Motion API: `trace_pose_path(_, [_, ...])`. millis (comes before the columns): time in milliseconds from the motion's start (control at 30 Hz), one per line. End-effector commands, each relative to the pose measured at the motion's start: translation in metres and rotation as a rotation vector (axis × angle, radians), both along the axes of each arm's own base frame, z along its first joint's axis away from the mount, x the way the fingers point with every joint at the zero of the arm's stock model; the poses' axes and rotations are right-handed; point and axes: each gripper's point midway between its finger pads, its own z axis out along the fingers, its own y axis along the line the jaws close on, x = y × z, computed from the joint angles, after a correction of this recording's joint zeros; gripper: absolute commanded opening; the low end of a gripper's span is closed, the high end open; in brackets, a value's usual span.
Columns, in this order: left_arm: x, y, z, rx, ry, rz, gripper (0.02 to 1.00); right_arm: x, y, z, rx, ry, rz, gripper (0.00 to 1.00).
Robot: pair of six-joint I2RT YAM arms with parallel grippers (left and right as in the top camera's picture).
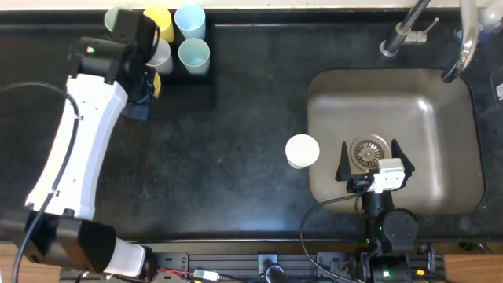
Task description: Store Cups
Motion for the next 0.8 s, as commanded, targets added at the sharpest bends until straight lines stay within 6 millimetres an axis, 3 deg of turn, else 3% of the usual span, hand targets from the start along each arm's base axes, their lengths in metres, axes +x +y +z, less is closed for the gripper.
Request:
trace_pose_path(33, [0.003, -0.003, -0.009, -0.05, -0.037, 0.148, 0.036, 0.0, -0.001, -0.003, 0.007, 0.0, -0.004, 0.998])
trace_pose_path(433, [0.037, -0.008, -0.053, -0.079, -0.011, 0.163, 0.036, 0.0, -0.001, -0.003, 0.007, 0.0, -0.004, 0.996])
trace_pose_path(800, [0.043, -0.003, -0.08, -0.094, 0.042, 0.209, 0.036, 0.0, -0.001, -0.003, 0.007, 0.0, -0.004, 0.998])
